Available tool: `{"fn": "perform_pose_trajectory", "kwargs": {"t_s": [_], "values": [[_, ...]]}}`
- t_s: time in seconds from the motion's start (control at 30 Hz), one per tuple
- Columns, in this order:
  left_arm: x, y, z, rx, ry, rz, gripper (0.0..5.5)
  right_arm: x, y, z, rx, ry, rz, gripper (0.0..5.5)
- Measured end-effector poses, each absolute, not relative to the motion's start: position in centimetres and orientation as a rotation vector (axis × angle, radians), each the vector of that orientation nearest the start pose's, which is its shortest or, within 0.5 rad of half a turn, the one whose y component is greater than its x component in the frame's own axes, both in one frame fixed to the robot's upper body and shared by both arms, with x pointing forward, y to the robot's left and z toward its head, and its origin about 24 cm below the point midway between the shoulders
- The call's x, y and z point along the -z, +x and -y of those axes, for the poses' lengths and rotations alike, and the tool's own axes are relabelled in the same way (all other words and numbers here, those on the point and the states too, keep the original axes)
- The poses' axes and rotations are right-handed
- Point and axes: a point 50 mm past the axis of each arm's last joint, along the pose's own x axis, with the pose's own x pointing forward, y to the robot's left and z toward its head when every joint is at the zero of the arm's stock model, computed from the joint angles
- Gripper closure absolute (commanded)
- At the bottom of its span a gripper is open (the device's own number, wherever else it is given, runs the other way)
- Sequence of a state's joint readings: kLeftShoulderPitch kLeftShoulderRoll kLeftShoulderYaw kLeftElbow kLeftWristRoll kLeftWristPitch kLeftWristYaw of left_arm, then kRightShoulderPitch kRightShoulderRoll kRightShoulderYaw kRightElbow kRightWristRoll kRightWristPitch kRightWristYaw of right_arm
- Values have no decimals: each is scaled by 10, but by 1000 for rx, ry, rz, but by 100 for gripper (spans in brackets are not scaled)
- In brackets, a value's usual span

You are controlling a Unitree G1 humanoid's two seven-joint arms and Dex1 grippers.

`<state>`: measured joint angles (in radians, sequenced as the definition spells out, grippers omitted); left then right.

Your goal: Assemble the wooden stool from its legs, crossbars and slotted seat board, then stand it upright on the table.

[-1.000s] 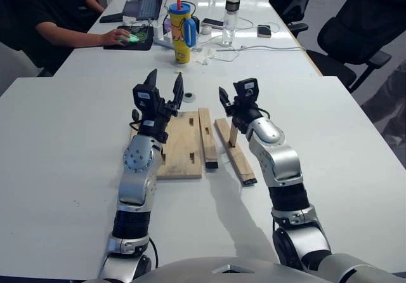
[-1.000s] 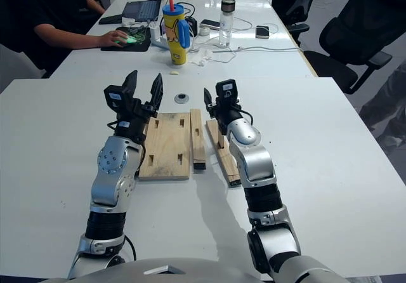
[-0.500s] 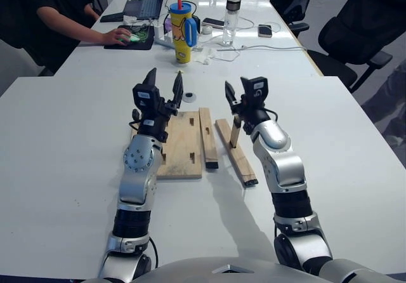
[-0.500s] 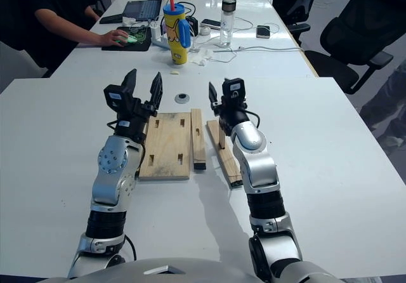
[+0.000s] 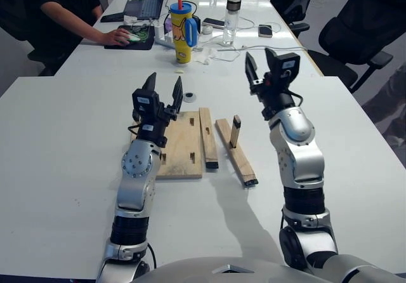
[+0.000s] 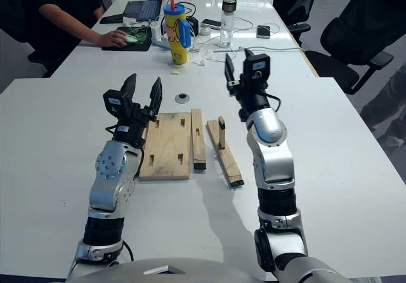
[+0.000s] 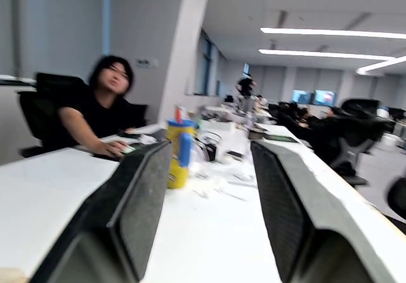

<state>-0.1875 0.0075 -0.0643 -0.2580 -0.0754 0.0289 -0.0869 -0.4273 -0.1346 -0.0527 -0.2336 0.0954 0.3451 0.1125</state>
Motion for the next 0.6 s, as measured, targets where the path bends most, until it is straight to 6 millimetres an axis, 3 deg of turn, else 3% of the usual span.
{"fn": "perform_pose_trajectory", "kwargs": {"t_s": [0.13,0.3,0.4,0.6], "values": [[-145,271,-118,214,-54,407,235,-176,305,153,-163,-69,263,320],[-141,276,-120,211,-7,382,235,-128,298,190,-101,-138,-32,320],[-140,278,-119,220,-1,376,191,-112,293,194,-110,-119,-120,319],[-137,275,-124,263,-38,343,117,-80,262,187,-236,-60,-337,319]]}}
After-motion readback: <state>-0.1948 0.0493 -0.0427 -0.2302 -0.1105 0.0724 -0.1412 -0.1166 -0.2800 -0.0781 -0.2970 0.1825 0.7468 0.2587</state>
